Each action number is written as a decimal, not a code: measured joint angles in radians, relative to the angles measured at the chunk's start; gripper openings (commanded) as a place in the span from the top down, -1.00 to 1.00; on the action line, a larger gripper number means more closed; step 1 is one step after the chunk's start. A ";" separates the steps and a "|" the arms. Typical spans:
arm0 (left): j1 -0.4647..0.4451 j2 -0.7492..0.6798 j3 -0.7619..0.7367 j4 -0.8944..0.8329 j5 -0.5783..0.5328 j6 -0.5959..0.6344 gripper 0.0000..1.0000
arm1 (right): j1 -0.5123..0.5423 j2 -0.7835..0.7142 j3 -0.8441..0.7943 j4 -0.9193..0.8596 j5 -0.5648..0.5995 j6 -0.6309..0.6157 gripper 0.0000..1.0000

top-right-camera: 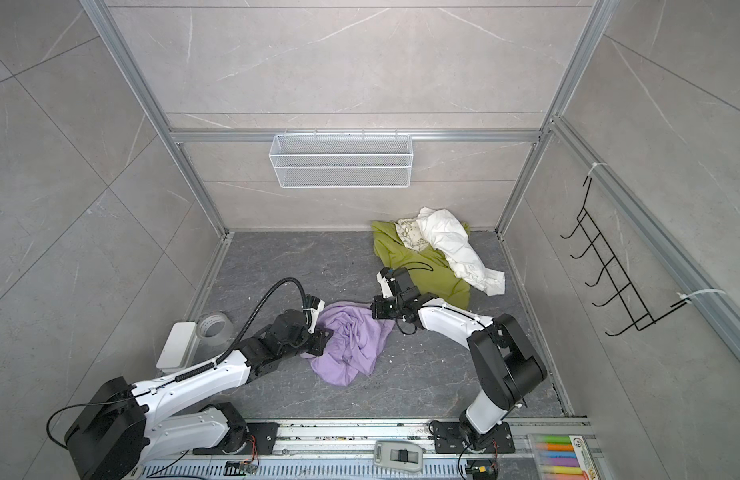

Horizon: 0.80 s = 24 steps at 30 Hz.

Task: Pick out a specific cloth from the pile
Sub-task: 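Open both grippers to release the lavender shirt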

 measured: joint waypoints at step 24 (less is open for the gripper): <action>0.000 -0.219 0.101 -0.301 -0.440 -0.004 -0.95 | 0.000 -0.431 -0.119 0.080 0.329 -0.136 -0.50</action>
